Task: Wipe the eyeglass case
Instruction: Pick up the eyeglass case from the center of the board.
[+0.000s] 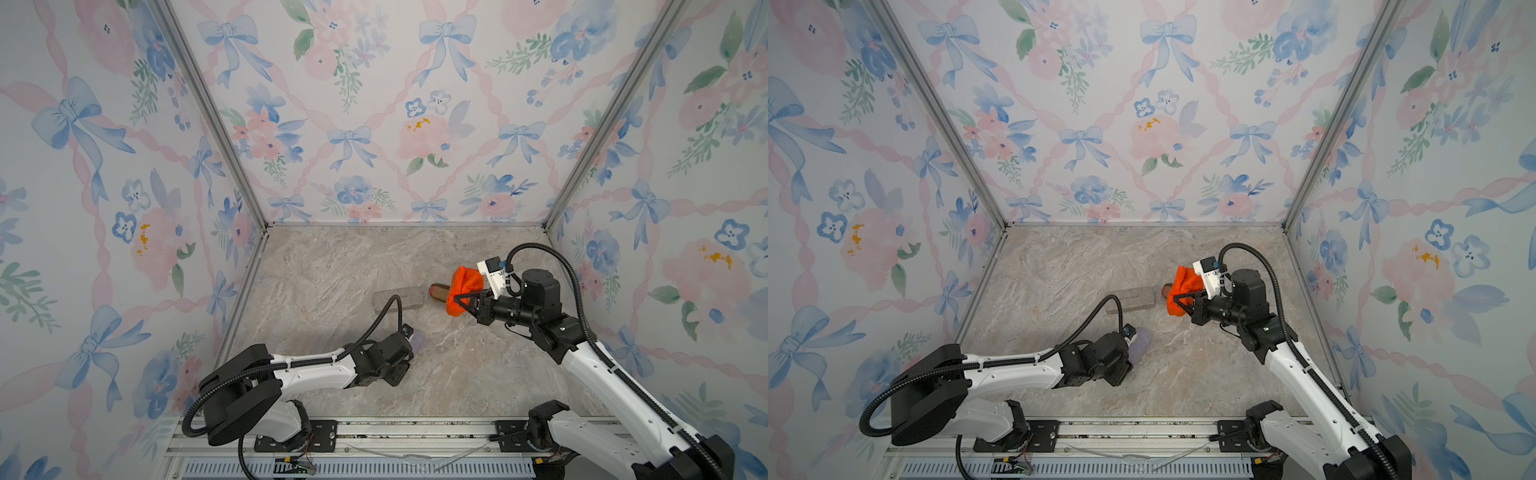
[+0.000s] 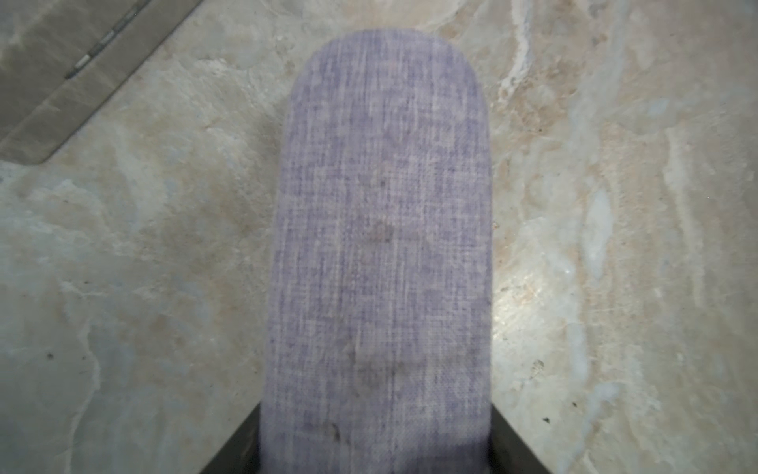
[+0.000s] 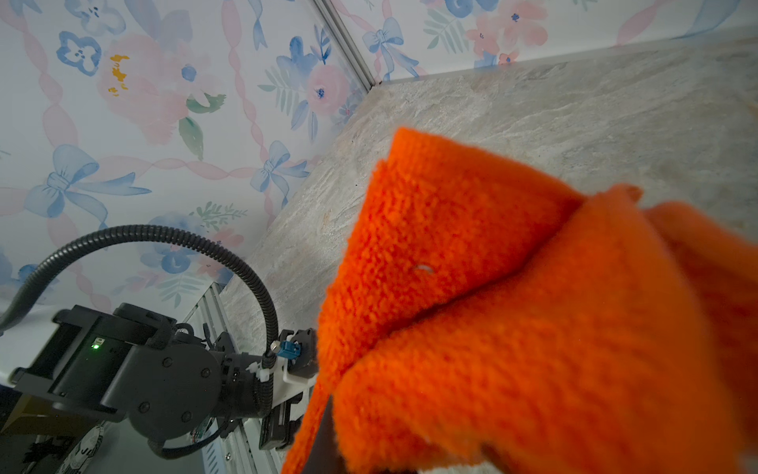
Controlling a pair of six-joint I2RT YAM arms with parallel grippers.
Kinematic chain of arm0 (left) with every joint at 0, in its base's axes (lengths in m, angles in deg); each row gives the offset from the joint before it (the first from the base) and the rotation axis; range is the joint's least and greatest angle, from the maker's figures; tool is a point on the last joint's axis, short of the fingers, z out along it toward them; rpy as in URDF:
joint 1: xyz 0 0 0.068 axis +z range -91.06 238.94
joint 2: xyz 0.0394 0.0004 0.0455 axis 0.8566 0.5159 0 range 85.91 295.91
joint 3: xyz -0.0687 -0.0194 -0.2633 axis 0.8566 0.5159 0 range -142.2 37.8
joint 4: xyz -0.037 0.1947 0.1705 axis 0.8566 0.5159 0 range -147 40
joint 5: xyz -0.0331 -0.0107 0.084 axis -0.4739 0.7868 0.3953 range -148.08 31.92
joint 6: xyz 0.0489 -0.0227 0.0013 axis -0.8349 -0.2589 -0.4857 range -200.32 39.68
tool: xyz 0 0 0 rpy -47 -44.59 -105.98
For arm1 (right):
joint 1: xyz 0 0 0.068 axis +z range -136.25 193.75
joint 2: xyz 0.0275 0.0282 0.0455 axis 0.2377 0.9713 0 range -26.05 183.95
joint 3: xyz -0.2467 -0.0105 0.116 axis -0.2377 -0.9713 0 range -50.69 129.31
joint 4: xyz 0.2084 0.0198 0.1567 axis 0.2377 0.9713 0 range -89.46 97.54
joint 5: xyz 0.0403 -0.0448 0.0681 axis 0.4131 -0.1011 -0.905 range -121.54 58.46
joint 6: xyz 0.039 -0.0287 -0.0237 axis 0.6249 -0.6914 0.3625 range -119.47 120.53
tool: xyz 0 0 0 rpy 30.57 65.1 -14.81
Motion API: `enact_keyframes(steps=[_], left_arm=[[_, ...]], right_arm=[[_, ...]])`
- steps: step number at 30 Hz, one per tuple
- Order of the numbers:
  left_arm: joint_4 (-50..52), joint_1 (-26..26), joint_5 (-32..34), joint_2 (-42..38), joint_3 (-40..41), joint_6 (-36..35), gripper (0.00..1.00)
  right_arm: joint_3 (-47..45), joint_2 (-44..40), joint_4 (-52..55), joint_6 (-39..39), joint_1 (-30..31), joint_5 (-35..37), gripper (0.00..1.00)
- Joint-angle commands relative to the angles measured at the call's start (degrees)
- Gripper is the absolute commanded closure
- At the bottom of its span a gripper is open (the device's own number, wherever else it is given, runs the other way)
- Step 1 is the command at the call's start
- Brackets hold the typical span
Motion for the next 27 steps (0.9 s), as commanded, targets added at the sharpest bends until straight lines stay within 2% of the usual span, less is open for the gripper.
enact_keyframes(steps=[1, 9, 14, 17, 27], left_arm=[[-0.06, -0.37, -1.54, 0.42, -1.81, -2.15, 0.67], [-0.46, -2.49, -0.91, 5.76, -2.96, -1.73, 0.62], [-1.57, -3.58, -0.88, 7.28, -2.68, -1.76, 0.48], [-1.65, -3.87, -0.81, 7.40, -2.68, -2.39, 0.32], [-2.09, -3.87, -1.56, 8.96, -2.80, -5.09, 0.26]], right_arm=[[2.15, -1.89, 4.86, -1.00, 0.00, 0.63, 1.00], [0.21, -4.59, 8.16, -0.70, -0.07, 1.85, 1.00], [0.56, -4.41, 7.37, 0.66, -0.79, 0.52, 1.00], [1.44, -3.56, 8.37, -0.15, -1.16, 0.62, 1.00], [0.63, -2.02, 5.87, 1.79, -1.68, 0.08, 1.00]])
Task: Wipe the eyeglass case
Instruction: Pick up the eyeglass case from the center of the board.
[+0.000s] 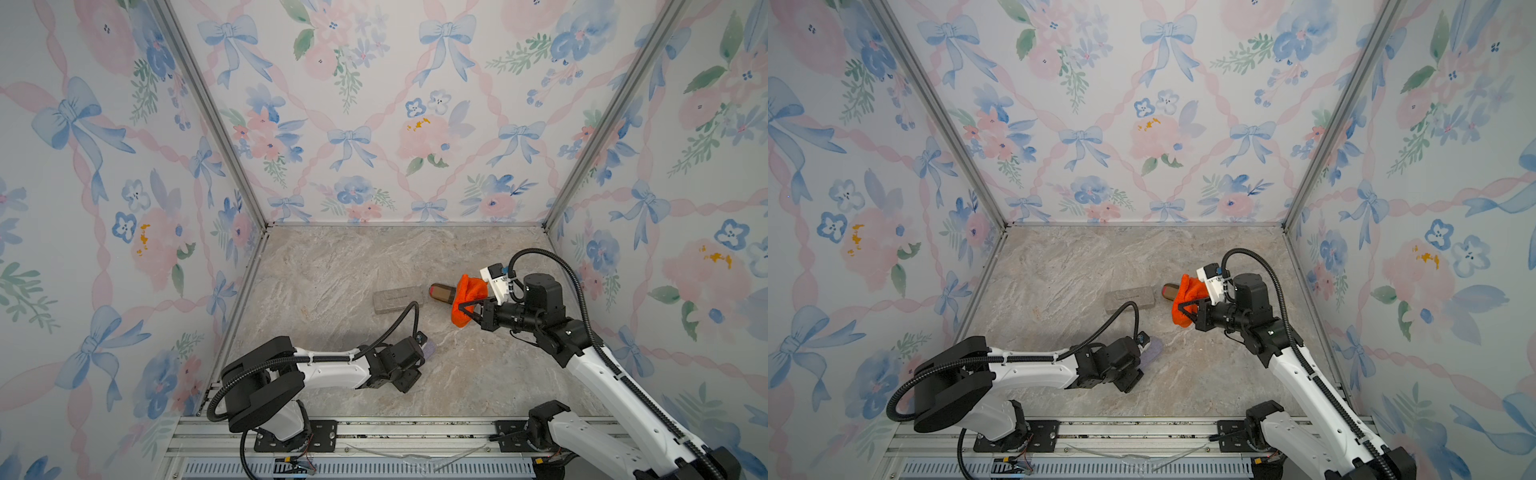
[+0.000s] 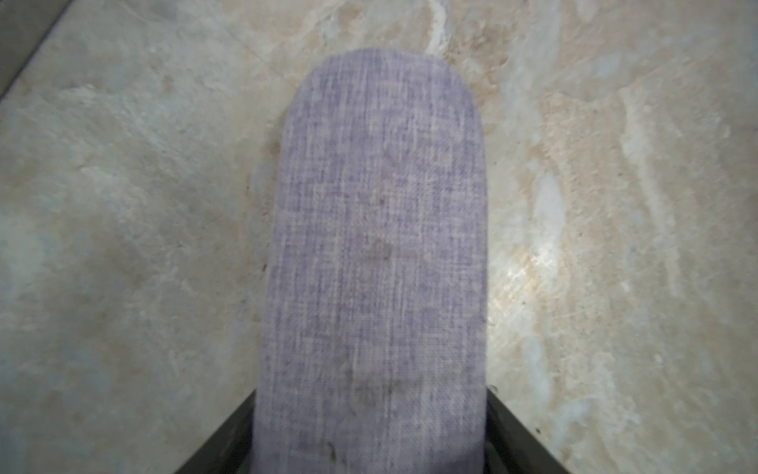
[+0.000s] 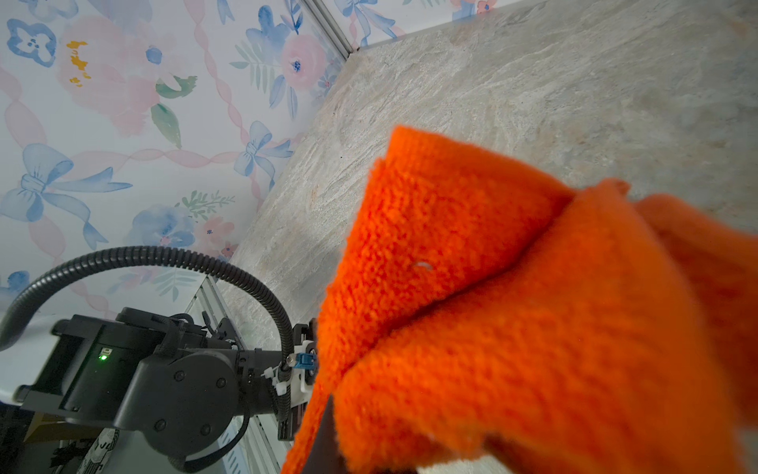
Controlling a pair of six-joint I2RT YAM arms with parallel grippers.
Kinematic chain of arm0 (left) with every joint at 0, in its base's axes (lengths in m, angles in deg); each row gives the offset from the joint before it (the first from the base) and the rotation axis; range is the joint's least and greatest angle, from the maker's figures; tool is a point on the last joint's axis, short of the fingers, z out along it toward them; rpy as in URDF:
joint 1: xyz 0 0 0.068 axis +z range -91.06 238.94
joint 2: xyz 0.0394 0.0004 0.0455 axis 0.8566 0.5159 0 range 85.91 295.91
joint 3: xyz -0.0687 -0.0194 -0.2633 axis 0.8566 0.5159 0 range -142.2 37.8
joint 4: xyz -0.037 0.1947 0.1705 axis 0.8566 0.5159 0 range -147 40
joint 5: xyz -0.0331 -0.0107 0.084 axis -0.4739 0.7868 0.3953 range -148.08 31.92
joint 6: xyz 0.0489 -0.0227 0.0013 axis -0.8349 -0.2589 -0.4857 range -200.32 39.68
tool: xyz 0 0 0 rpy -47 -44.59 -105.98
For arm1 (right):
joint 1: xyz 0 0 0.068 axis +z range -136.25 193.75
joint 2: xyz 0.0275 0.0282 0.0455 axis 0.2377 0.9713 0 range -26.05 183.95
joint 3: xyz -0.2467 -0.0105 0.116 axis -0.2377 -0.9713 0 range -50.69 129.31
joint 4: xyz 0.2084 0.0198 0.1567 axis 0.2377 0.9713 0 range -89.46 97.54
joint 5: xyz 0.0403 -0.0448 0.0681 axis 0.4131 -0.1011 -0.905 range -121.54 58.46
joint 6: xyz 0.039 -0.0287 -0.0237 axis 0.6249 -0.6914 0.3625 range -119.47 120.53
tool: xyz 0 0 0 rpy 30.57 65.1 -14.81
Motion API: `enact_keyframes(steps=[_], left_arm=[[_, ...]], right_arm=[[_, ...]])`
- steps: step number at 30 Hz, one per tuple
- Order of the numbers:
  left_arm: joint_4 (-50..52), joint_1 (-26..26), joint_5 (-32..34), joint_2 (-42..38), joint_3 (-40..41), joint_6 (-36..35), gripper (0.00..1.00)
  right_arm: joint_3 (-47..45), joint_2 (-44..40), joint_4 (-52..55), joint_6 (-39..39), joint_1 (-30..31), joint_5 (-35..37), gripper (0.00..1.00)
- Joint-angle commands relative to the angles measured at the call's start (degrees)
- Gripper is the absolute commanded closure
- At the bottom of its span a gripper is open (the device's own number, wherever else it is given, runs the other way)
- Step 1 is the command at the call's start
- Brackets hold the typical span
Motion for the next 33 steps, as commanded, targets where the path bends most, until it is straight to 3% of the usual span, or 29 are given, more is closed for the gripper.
enact_keyframes(steps=[1, 7, 18, 23, 27, 33], left_arm=[[0.93, -0.41, -0.62, 1.73, -0.06, -1.71, 0.26], [0.86, -0.27, 0.08, 2.95, -0.24, -2.72, 0.33], [1.18, -0.89, 1.10, 2.60, 0.16, 0.59, 0.57], [1.41, -1.03, 2.96, -1.58, -1.11, 0.41, 0.62], [0.81, -0.99, 4.40, -6.04, -2.45, -1.96, 0.65], [-2.96, -1.18, 3.86, -9.82, -4.92, -7.10, 0.68]], right_arm=[[0.48, 0.16, -1.31, 0.99, -0.39, -0.77, 1.00], [0.41, 0.96, -1.11, 1.00, -0.42, -0.74, 1.00], [1.21, 1.38, 0.75, 1.21, -0.68, -1.04, 1.00], [2.57, 1.35, 10.58, -1.99, 0.24, -1.49, 1.00], [2.77, 1.85, 16.17, -1.59, 2.58, -0.82, 1.00], [0.62, 7.09, 5.83, 6.12, 13.06, -0.46, 1.00]])
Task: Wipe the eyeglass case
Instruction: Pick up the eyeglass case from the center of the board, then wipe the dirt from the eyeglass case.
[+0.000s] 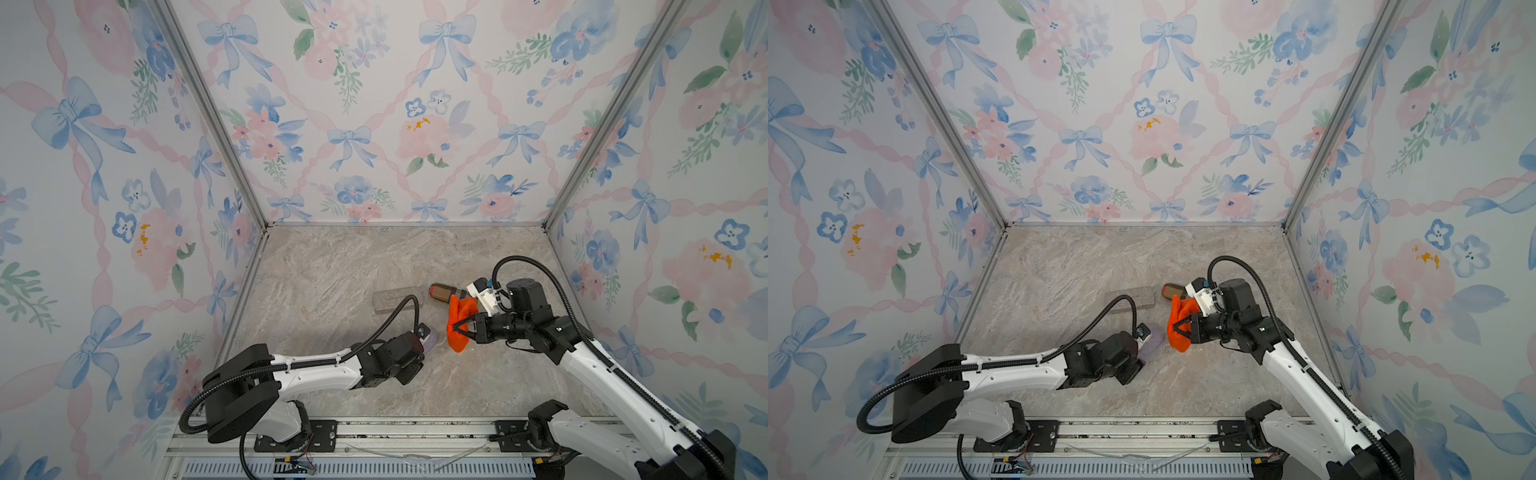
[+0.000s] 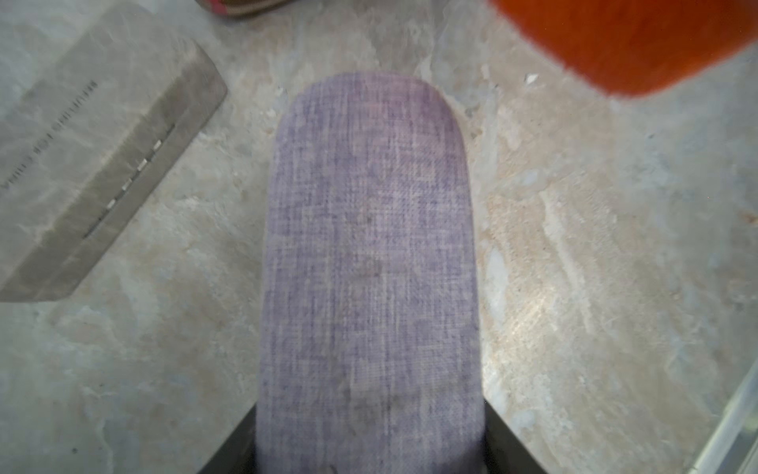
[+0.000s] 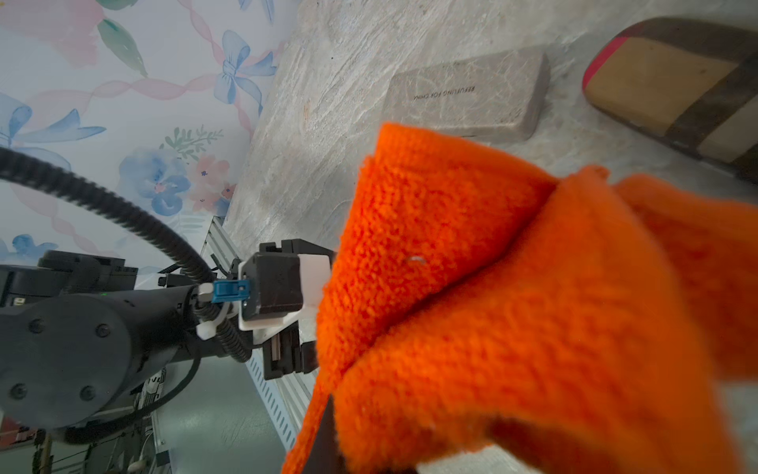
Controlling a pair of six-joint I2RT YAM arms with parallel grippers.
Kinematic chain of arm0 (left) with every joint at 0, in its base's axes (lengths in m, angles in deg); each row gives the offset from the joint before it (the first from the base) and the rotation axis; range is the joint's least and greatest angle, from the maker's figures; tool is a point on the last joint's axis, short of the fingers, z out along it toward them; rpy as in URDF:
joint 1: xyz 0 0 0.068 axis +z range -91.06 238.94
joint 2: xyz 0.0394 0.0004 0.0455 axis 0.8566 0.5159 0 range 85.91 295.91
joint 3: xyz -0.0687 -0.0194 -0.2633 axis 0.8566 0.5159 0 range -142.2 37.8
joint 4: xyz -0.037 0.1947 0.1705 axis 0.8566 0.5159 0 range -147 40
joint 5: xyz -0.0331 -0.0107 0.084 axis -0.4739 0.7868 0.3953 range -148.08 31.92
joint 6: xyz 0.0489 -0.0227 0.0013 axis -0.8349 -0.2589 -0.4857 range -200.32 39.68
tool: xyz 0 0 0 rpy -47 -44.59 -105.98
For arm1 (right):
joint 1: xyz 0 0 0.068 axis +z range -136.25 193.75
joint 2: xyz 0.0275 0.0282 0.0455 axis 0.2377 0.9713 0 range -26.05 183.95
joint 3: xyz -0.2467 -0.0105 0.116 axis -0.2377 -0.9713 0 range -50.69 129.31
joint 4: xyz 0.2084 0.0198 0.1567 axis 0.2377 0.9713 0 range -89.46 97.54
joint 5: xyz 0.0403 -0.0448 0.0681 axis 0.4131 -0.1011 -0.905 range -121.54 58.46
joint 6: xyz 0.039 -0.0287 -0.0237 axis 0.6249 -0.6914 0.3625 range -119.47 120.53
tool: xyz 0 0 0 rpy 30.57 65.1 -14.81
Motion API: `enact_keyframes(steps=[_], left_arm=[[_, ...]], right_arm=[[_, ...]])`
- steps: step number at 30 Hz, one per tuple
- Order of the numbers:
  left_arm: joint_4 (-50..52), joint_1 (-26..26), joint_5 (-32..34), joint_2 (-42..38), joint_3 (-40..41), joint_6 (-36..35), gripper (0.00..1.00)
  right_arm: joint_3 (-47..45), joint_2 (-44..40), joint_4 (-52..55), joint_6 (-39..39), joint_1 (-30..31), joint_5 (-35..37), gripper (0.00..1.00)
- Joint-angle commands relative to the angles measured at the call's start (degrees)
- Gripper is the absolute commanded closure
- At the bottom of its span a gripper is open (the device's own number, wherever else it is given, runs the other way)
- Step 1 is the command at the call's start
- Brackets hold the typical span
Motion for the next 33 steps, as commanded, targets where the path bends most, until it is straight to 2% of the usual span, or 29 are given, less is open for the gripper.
enact_keyframes(steps=[1, 4, 6, 13, 16, 20, 24, 26, 31, 33], left_arm=[[-3.16, -0.45, -0.06, -1.85, -3.60, -4.82, 0.68], [-3.01, -0.36, -0.69, -2.26, -5.19, -6.82, 0.69], [-2.95, -0.44, -1.48, -3.17, -5.66, -7.69, 0.70], [-5.00, -0.52, -2.87, -6.92, -4.48, -11.89, 0.75], [-6.87, -0.44, -2.93, -8.05, -3.06, -13.27, 0.77], [-8.66, -0.50, -2.75, -9.30, -2.20, -14.85, 0.79], [-7.59, -0.52, -2.67, -10.00, -2.20, -15.60, 0.79], [-7.52, -0.50, -2.68, -10.13, -2.20, -15.99, 0.79], [-8.19, -0.46, -2.08, -9.59, -2.73, -16.23, 0.79], [-8.44, -0.48, -1.35, -9.88, -2.43, -16.03, 0.80]], right_arm=[[-0.15, 3.90, -5.75, 3.26, 6.45, 1.03, 1.00], [0.63, 9.26, -7.75, 2.68, 8.76, 0.49, 1.00], [1.03, 11.69, -7.63, 1.45, 7.89, -1.26, 1.00], [6.41, 14.97, 1.59, -7.76, 2.41, -0.78, 1.00], [6.98, 14.60, 0.68, -6.68, 2.29, -2.53, 1.00], [6.57, 15.29, -2.90, -3.38, 5.72, -6.59, 1.00], [8.23, 13.55, 6.05, -9.55, -1.76, -2.77, 1.00], [9.81, 12.61, 8.68, -10.99, -3.04, -2.19, 1.00], [8.19, 12.41, -2.32, -2.38, 5.15, -4.28, 1.00], [6.93, 13.35, -4.49, -0.78, 5.40, -6.45, 1.00]])
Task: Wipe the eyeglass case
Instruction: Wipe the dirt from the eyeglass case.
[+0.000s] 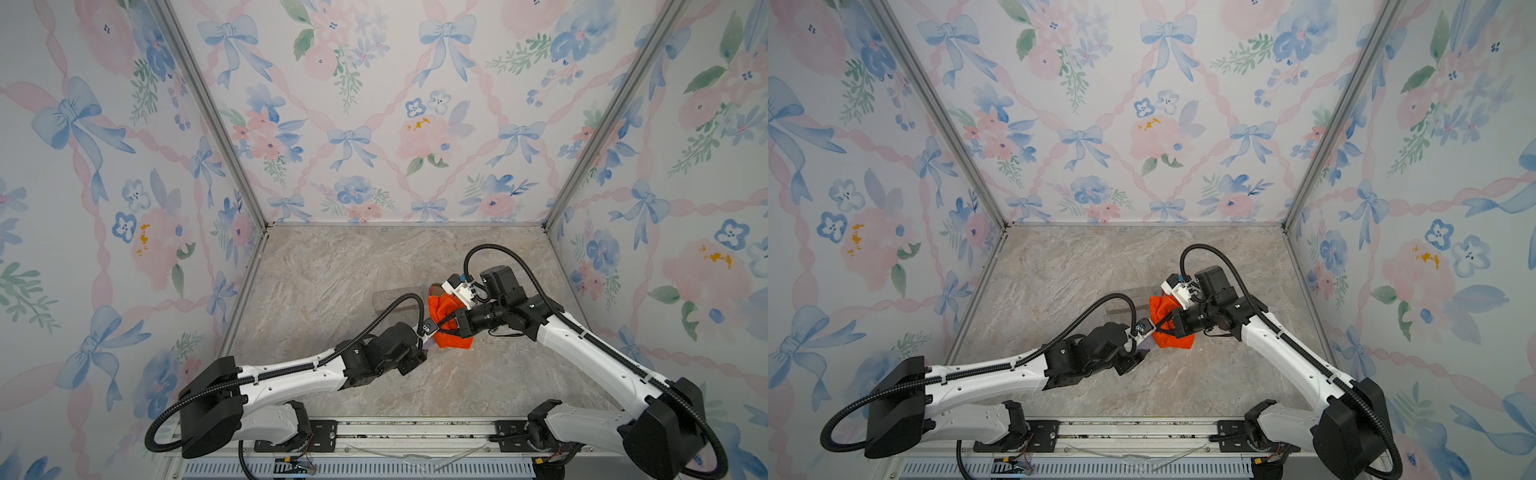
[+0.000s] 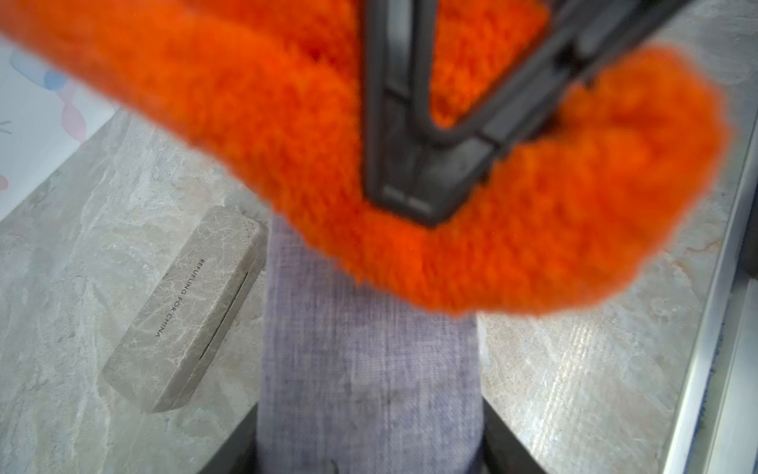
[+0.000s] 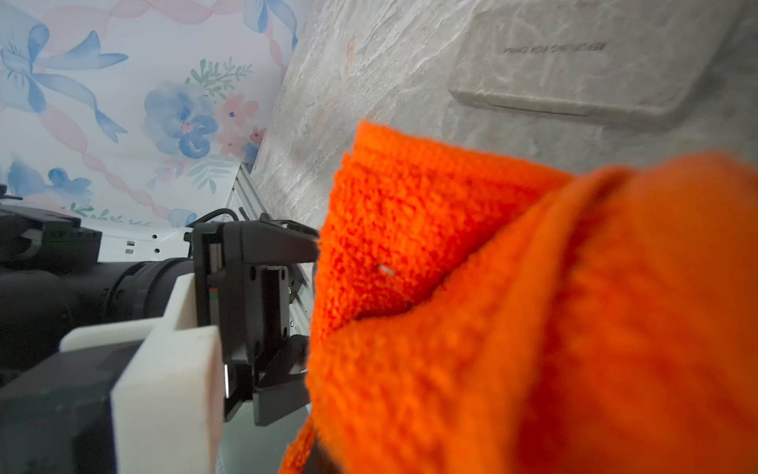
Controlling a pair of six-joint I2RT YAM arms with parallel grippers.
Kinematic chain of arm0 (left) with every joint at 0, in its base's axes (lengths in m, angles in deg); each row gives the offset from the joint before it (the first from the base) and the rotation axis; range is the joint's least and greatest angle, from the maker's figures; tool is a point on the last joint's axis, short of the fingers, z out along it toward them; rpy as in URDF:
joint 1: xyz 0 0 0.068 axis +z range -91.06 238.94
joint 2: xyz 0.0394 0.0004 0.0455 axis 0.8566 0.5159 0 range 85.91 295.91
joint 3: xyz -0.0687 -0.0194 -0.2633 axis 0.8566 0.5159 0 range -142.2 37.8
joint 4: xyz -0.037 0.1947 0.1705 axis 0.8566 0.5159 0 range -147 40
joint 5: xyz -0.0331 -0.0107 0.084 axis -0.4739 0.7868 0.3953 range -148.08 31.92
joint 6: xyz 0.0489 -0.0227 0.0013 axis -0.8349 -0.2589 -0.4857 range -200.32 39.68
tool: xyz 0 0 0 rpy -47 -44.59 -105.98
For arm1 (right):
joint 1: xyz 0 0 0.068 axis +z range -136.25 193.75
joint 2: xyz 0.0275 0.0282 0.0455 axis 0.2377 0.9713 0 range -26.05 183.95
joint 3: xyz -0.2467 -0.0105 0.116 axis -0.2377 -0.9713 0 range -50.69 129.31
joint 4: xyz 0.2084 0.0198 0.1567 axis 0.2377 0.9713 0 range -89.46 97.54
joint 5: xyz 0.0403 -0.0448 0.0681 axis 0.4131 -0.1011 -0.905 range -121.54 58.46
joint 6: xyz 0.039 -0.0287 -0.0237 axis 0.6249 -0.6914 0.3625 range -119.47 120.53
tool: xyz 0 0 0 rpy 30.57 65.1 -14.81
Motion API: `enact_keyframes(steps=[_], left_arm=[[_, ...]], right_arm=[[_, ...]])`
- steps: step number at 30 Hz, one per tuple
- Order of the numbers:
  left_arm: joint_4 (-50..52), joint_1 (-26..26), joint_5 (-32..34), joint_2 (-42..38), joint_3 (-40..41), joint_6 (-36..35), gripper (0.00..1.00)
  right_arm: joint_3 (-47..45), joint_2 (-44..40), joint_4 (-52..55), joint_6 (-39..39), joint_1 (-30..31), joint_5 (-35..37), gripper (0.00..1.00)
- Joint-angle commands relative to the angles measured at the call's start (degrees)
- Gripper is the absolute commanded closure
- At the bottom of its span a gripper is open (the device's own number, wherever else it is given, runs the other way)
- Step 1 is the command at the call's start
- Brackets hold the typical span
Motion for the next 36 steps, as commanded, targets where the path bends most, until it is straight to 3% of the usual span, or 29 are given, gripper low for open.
enact_keyframes(steps=[1, 6, 9, 13, 15, 19, 24, 29, 36], left_arm=[[-6.21, -0.78, -1.38, -2.72, -0.81, -1.31, 0.80], [-5.36, -0.57, -1.58, -3.66, -0.80, -1.65, 0.80], [-5.73, -0.29, -1.63, -3.50, -0.80, -1.58, 0.81], [-7.20, 0.20, -1.46, -3.34, -0.80, -0.49, 0.81], [-7.93, 0.47, -1.96, -3.67, 1.36, 0.14, 0.81], [-7.91, 0.78, -2.22, -4.60, 2.18, 0.15, 0.81], [-6.72, 1.61, -1.89, -4.92, 2.14, -1.40, 0.81], [-7.49, 1.61, 1.98, -4.31, 3.81, -5.12, 0.82], [-12.63, -1.58, 16.40, -0.73, 3.36, -15.87, 0.82]], right_arm=[[-1.21, 1.51, -3.08, 1.83, 0.29, 0.43, 1.00], [2.83, -0.08, 8.54, -6.43, -8.28, 3.21, 1.00], [2.11, -0.27, 4.01, -2.65, -5.36, 2.51, 1.00], [-3.49, 3.39, -11.04, 8.08, 2.75, -0.88, 1.00], [-4.99, 4.48, -13.58, 9.47, 3.00, -1.63, 1.00], [-4.54, 2.27, -7.52, 5.44, -6.26, -0.81, 1.00], [2.83, -1.03, 1.99, 0.95, -16.08, 1.45, 1.00], [11.41, -2.99, 1.26, 5.52, -15.46, 0.88, 1.00], [23.55, 0.39, 3.53, 7.45, -10.23, 2.48, 1.00]])
